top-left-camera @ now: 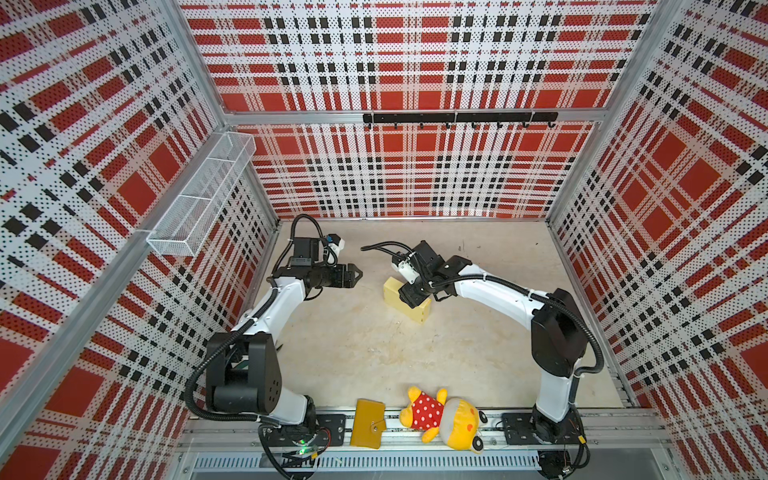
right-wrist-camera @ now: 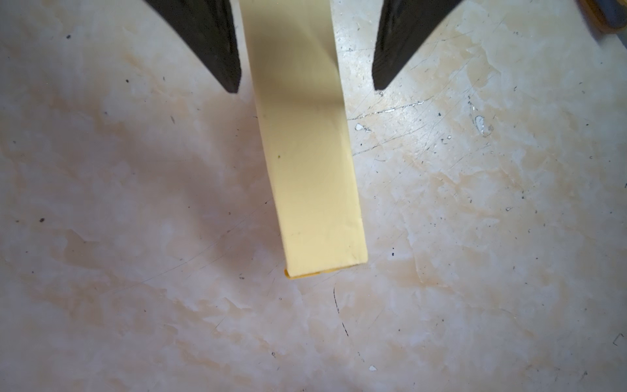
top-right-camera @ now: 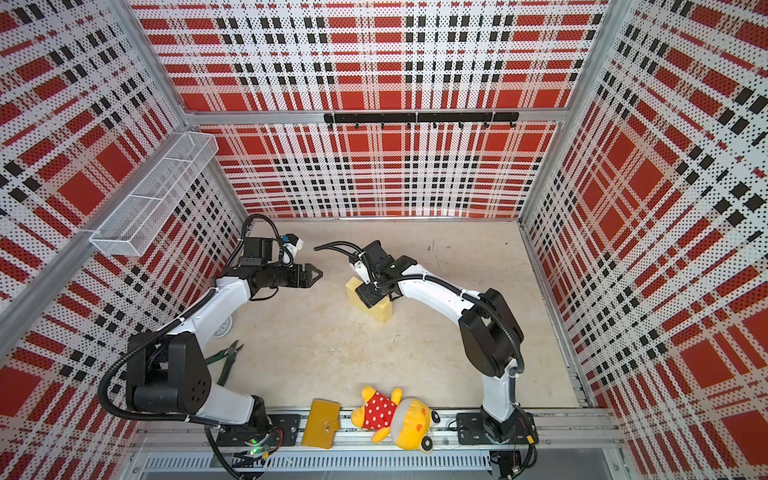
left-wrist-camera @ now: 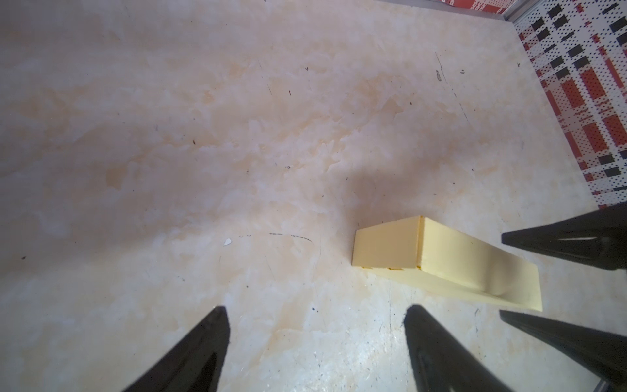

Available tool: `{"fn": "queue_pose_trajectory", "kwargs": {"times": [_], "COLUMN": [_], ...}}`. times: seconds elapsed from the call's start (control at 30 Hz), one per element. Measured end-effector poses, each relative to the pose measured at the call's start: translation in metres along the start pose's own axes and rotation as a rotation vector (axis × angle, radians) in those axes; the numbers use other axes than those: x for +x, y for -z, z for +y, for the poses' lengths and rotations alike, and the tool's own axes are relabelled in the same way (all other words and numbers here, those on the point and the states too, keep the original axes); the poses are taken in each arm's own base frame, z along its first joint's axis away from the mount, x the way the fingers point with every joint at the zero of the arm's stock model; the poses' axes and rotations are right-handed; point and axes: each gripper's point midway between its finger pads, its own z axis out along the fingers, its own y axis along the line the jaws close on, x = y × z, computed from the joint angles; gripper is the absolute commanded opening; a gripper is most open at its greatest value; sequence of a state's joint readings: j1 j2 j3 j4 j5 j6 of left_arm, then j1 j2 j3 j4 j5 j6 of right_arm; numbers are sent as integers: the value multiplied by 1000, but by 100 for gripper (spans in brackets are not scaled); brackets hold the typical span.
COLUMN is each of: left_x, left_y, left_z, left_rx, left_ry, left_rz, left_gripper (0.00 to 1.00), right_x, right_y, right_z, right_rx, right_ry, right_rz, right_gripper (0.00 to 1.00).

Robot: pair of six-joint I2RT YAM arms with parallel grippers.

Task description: Fold the paper box

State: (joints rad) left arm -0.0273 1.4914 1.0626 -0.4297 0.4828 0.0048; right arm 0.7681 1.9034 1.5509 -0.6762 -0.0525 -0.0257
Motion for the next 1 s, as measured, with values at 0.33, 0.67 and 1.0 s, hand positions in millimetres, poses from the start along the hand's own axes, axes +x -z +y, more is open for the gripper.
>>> {"fn": "queue_pose_trajectory", "kwargs": {"times": [0.33,0.67,1.0], "left_x": [-1,-1,-1], "left_y": [0,1,1], "left_z": [2,7,7], "left_rx": [5,-1,1], "left_ry": [6,18,18], "left_rz": [-12,-17,-17], "left_gripper": [85,84,83], "right_x": [9,10,1], "right_y": [-20,-16,5], "right_z": [0,-3,-14], "right_rx": [-11,-14,48], "right_ry": [34,80,248], "right_rz": [67,99,67], "right_gripper": [49,39,38]}}
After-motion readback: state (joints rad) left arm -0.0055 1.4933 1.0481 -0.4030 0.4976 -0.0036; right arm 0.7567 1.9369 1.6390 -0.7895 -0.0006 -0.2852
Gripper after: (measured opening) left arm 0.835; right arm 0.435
